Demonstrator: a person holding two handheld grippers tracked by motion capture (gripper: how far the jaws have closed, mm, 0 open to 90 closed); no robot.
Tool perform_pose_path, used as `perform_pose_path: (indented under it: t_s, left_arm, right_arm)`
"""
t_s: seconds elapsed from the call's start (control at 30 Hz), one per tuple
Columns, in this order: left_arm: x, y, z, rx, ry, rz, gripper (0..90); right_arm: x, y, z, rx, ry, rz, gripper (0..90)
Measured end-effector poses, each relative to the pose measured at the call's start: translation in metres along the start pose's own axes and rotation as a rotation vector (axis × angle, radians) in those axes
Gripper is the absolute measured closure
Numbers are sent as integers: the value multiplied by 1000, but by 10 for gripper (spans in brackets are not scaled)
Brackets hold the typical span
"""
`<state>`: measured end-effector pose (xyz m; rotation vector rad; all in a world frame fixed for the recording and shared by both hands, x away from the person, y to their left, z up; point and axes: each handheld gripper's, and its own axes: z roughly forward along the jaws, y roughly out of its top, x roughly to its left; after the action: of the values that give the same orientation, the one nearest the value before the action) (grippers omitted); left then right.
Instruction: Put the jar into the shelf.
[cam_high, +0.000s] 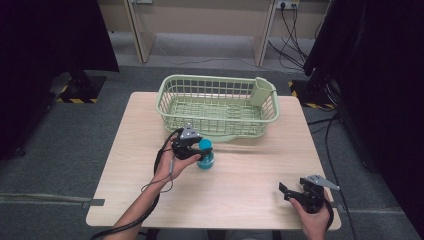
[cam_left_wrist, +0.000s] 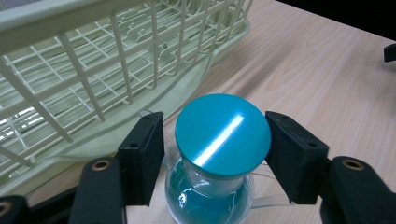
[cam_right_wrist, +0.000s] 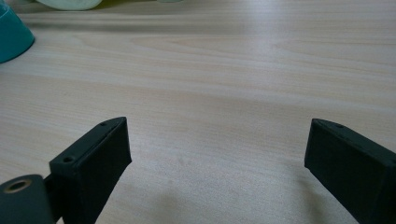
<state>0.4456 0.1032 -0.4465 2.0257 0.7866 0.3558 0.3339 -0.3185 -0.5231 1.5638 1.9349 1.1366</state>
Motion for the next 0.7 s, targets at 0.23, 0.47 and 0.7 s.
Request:
perform_pose_path:
  t_s: [0.23,0.47,0.7]
  left_arm:
    - [-1,2,0,5,1,13,484]
    - [-3,6,-5,-12,3,18,485]
    - [-7,16,-14,-43,5,21,486]
  right_arm:
    - [0,0,0,0,0,1,72]
    - [0,0,0,0,0,0,72]
    - [0,0,0,1,-1,0,72]
